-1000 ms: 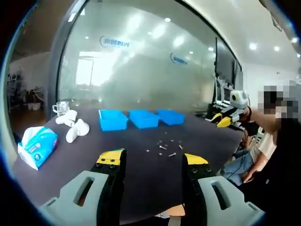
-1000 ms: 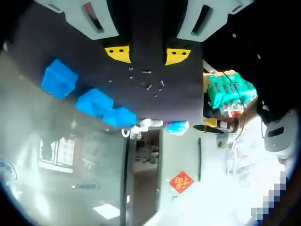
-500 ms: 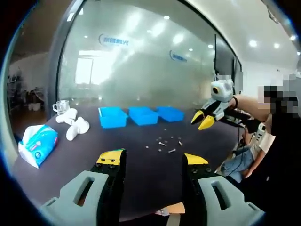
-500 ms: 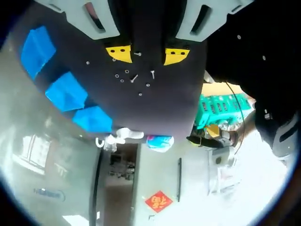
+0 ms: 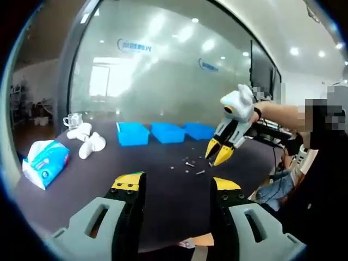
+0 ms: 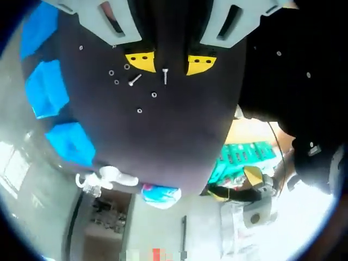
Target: Sort the screws, nuts, and washers into the corresponding bins
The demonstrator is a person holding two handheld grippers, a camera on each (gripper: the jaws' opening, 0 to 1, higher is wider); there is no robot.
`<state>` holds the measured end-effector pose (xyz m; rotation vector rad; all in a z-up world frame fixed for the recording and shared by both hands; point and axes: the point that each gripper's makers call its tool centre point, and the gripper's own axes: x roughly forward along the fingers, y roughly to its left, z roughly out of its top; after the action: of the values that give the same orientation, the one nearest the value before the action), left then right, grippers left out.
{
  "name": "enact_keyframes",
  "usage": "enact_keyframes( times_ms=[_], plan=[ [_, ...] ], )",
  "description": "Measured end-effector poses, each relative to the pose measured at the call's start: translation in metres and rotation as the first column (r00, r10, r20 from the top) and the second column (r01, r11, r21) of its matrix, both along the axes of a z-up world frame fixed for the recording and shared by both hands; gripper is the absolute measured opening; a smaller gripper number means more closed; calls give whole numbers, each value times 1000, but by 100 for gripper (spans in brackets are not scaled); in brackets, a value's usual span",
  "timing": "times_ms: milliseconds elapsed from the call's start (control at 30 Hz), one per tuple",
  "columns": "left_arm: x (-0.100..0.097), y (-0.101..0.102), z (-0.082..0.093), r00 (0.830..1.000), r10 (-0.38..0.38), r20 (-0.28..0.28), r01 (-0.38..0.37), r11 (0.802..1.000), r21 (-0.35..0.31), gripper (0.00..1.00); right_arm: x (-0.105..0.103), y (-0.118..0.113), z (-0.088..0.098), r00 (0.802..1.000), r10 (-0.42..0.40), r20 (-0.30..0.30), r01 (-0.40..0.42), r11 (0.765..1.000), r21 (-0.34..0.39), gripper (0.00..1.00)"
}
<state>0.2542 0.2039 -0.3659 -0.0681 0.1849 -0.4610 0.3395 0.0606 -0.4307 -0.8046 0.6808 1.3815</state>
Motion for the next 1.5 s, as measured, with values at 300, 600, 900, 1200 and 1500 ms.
enact_keyframes(
  times_ms=[300,600,900,1200,1500],
  plan=[
    [-4,4,-2,1000,10,0,-10,1000,-7,43,0,6,-8,996,84,-24,-87,982,-167,13],
    [-7,7,-3,1000,16,0,-16,1000,-15,43,0,8,-6,989,127,-78,-145,943,-300,13],
    [-8,11,-6,1000,23,-2,-23,999,-26,43,3,10,-17,987,132,-93,-158,910,-383,13],
    [-9,14,-11,1000,28,-9,-29,999,-40,43,12,9,-34,988,129,-85,-153,892,-424,11],
    [-11,12,-16,999,26,-20,-27,999,-43,43,13,12,-44,988,134,-78,-155,887,-435,10]
  ],
)
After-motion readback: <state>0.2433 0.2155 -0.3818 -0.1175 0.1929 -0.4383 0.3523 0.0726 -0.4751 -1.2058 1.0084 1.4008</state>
